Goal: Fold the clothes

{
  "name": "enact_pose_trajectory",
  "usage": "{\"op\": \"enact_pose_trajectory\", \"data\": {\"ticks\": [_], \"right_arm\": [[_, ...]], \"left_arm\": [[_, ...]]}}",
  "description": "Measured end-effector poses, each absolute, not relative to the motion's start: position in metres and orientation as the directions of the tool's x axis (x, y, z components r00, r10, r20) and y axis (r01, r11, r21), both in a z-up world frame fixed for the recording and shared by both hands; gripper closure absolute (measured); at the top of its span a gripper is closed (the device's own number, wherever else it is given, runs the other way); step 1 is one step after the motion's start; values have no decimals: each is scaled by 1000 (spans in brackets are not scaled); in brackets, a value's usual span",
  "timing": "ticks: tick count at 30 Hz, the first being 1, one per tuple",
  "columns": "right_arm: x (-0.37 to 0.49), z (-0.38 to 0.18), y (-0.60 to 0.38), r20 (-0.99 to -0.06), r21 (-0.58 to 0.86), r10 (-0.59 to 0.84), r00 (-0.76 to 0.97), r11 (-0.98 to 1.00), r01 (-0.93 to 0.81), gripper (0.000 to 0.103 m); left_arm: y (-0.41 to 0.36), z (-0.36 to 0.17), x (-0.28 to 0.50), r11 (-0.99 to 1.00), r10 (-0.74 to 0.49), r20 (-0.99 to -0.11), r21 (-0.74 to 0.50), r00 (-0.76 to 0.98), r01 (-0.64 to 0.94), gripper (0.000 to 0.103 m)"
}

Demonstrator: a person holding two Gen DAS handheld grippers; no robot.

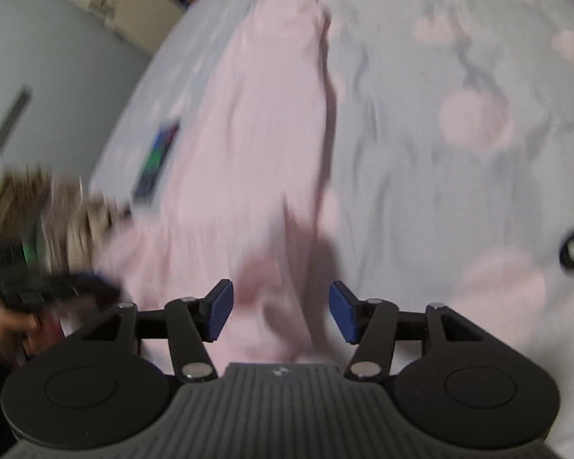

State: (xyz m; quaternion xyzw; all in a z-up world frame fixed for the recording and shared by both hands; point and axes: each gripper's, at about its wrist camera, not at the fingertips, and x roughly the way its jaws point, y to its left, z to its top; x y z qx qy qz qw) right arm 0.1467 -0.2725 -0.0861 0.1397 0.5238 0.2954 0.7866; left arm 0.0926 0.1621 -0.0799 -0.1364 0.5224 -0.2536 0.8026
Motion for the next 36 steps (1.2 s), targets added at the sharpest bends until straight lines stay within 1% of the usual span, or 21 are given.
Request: {"op": "enact_pose_trajectory", "data": {"ticks": [3,6,12,15,18,19,20,21,22,23,24,25,26,29,32,36], "right_arm": [[119,-97,-271,-775,486,581,248,799,-355,44],[91,-109,-269,-807,441,548,221,807,-392,50],[81,-113,-256,-796,419,542,270,815,-401,52],[77,-114,-249,-787,410,541,297,818,-403,50],[73,-115,-242,-778,401,539,324,822,-405,49],[72,-116,-240,-775,398,538,332,823,-405,53],[71,-116,-238,-771,395,537,341,824,-406,67],[69,-117,-236,-768,392,537,350,826,-406,73],[68,-117,-233,-764,389,536,359,827,-407,80],[67,-117,-231,-761,386,535,368,828,-407,87],[67,-120,-230,-761,387,535,368,829,-404,91],[69,-122,-231,-756,395,539,371,828,-399,96],[70,-122,-232,-749,407,548,372,824,-394,98],[72,-115,-240,-730,447,576,368,809,-381,99],[69,-105,-252,-707,488,605,366,792,-367,99],[59,-99,-268,-704,534,627,335,777,-333,99]], "left_arm": [[158,-90,79,841,-539,-768,-468,347,270,58],[156,-102,66,851,-525,-759,-456,386,261,61],[151,-124,41,869,-494,-736,-433,463,240,61],[142,-129,41,882,-469,-764,-383,443,274,61],[141,-127,43,879,-473,-762,-379,441,289,59],[140,-127,44,873,-485,-757,-389,438,295,59],[139,-127,44,870,-489,-757,-389,433,302,60],[136,-127,43,871,-485,-763,-380,428,312,62],[133,-127,43,878,-470,-774,-359,424,316,79],[129,-127,44,890,-441,-792,-327,423,316,94],[127,-127,44,896,-428,-800,-315,421,312,96],[127,-126,44,897,-428,-801,-321,418,304,102],[126,-126,44,897,-429,-801,-327,416,296,102],[127,-114,38,898,-428,-795,-321,430,301,103],[134,-102,28,892,-450,-770,-365,453,267,103],[135,-93,11,876,-481,-747,-415,459,243,103]]}}
